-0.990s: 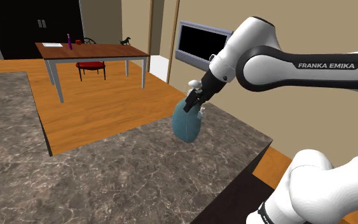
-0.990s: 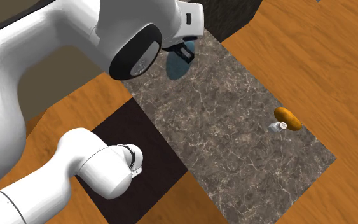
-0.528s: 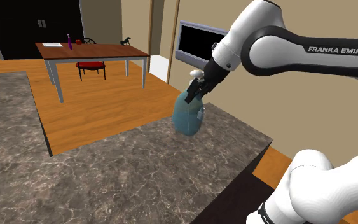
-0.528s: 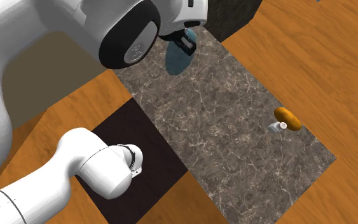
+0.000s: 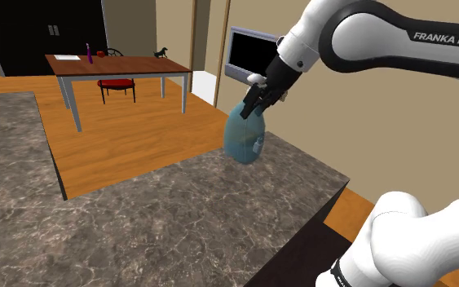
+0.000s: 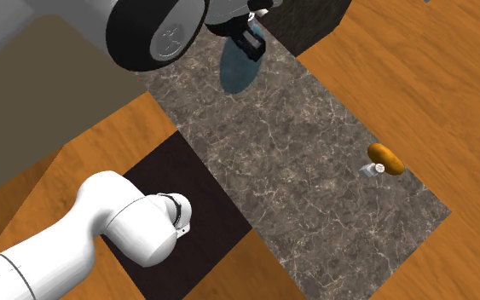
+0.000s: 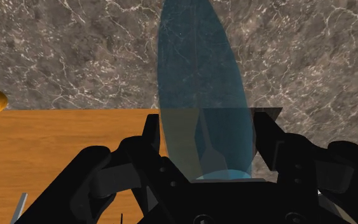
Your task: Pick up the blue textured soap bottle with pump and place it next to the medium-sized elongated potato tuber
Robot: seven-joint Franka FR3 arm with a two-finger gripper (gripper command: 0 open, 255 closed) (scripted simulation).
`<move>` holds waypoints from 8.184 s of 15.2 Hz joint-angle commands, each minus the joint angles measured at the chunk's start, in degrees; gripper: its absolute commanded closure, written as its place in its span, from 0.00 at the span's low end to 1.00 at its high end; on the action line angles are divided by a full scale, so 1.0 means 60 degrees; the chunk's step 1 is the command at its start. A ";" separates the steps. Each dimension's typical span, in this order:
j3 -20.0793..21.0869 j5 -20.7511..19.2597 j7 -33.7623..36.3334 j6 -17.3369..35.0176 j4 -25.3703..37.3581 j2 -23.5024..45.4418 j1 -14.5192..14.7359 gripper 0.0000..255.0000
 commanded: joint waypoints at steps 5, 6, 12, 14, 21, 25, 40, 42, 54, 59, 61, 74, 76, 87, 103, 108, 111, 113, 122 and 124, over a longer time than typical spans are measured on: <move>-0.0001 -0.0032 0.0063 -0.0696 0.0876 0.0172 -0.0009 1.00; -0.0003 -0.0037 0.0071 -0.0816 0.1030 0.0208 -0.0010 1.00; -0.0222 -0.0095 -0.0126 -0.1352 0.1750 0.0409 -0.0062 1.00; -0.0639 -0.0167 -0.0589 -0.1378 0.1821 0.0488 -0.0151 1.00; -0.2101 -0.0336 -0.2215 -0.1491 0.2406 0.1081 -0.0411 1.00; -0.2951 -0.0323 -0.3160 -0.1587 0.2980 0.1636 -0.0503 1.00; -0.6540 0.1506 -0.7182 -0.2695 0.6911 0.5444 -0.0710 1.00; -0.7051 0.2159 -0.7821 -0.3060 0.7728 0.6284 -0.0914 1.00; -0.7565 0.3274 -0.9098 -0.2767 0.7953 0.7562 -0.1526 1.00; -0.7514 0.3165 -0.9230 -0.2078 0.7119 0.7361 -0.1403 1.00; -0.7496 0.3145 -0.9292 -0.1816 0.6813 0.7305 -0.1368 1.00; -0.7416 0.3321 -0.9833 -0.0252 0.5131 0.7244 -0.1263 1.00; -0.7405 0.3392 -0.9940 -0.0032 0.4914 0.7277 -0.1260 1.00; -0.7330 0.3994 -1.0652 0.1094 0.3905 0.7647 -0.1294 1.00; -0.7008 0.5456 -1.2045 0.2439 0.2962 0.8665 -0.1551 1.00; -0.6805 0.6080 -1.2596 0.2819 0.2778 0.9114 -0.1710 1.00; -0.6803 0.6079 -1.2596 0.2819 0.2778 0.9114 -0.1712 1.00; -0.6802 0.6079 -1.2596 0.2819 0.2778 0.9114 -0.1712 1.00; -0.6802 0.6079 -1.2596 0.2819 0.2778 0.9114 -0.1713 0.00; -0.7063 0.5479 -1.2243 0.2521 0.2744 0.8574 -0.1604 0.00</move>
